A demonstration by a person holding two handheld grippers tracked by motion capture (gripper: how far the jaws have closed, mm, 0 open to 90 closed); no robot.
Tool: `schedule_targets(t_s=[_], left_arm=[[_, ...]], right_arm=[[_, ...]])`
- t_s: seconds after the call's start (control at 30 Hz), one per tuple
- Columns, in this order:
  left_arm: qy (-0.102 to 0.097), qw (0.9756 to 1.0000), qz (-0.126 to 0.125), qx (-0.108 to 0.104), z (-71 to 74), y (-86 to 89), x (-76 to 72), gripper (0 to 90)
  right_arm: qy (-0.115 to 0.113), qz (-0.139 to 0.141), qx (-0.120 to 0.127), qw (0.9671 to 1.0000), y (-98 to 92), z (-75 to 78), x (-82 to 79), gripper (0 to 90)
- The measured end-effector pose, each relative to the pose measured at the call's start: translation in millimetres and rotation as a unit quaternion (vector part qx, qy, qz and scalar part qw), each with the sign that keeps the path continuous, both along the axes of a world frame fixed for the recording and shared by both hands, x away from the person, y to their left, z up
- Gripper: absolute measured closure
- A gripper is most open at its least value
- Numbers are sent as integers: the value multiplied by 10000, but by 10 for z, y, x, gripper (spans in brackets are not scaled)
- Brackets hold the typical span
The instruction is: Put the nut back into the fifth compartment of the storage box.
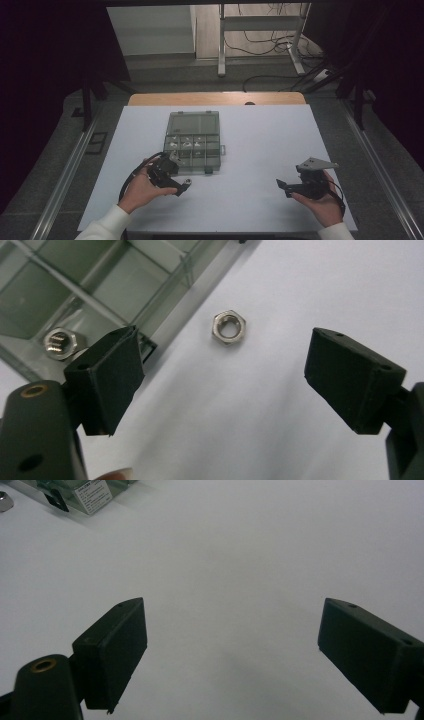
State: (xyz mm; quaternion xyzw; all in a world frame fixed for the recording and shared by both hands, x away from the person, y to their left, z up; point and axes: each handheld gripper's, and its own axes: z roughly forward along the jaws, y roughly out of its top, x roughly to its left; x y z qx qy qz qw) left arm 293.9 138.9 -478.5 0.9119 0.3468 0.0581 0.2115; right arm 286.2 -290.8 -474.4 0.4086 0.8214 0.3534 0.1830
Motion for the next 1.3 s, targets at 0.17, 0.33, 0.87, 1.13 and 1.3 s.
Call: schedule_targets(t_s=[0.17, 0.33, 0.87, 1.13, 1.3], left_arm=[[43, 9999, -113, 60, -33, -67, -9, 150], [147, 9993, -299, 138, -103, -140, -28, 154], [338, 9975, -464, 404, -259, -247, 78, 275], [356, 9974, -412, 475, -310, -256, 142, 385], [413, 9970, -492, 432, -315, -262, 158, 477]], right_arm=[[3, -5, 0, 10000, -3, -1, 2, 127], [4, -1, -5, 10000, -1, -3, 1, 127], [29, -3, -25, 10000, 0, -14, 2, 128], [33, 5, -39, 10000, -2, -19, 5, 128], [44, 3, -39, 10000, -11, -17, 3, 129]])
